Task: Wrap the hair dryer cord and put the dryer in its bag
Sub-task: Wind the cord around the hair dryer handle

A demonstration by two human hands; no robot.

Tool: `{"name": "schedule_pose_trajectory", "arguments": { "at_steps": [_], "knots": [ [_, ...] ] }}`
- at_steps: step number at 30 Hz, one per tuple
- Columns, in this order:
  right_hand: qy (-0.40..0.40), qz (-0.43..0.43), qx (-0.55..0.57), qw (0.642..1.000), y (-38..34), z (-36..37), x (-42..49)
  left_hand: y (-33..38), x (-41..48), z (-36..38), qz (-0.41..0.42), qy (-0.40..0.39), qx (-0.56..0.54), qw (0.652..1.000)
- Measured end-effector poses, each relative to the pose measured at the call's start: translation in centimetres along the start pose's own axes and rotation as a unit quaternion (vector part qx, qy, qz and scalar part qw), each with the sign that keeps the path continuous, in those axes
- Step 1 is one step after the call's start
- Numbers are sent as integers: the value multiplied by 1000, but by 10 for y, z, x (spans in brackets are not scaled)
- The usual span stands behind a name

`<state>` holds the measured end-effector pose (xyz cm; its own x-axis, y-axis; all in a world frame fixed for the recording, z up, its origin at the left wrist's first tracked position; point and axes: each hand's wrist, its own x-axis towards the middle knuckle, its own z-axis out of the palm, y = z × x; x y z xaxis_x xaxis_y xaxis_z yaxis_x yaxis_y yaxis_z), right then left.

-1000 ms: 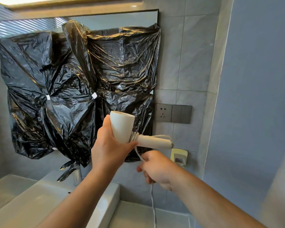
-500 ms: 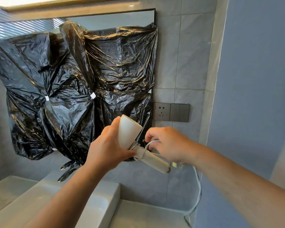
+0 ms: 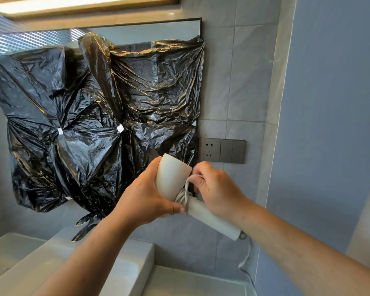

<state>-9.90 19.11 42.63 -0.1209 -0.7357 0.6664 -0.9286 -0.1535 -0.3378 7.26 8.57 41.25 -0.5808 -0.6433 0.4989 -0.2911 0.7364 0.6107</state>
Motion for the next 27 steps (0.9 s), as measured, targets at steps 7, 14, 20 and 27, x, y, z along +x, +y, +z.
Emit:
{"name": "schedule_pose_trajectory", "arguments": {
  "at_steps": [7,14,20,27],
  "knots": [
    [-96,193,99,972,0,3,-4,5,-7,13,-4,22,-32,999],
    [-74,200,108,971,5,1,-4,21,-13,23,15,8,164,986],
    [-110,228,202,946,7,-7,-5,12,-9,21,23,25,170,985],
    [-108,235,275,926,4,-9,-8,6,-9,21,-6,13,51,999]
  ]
}}
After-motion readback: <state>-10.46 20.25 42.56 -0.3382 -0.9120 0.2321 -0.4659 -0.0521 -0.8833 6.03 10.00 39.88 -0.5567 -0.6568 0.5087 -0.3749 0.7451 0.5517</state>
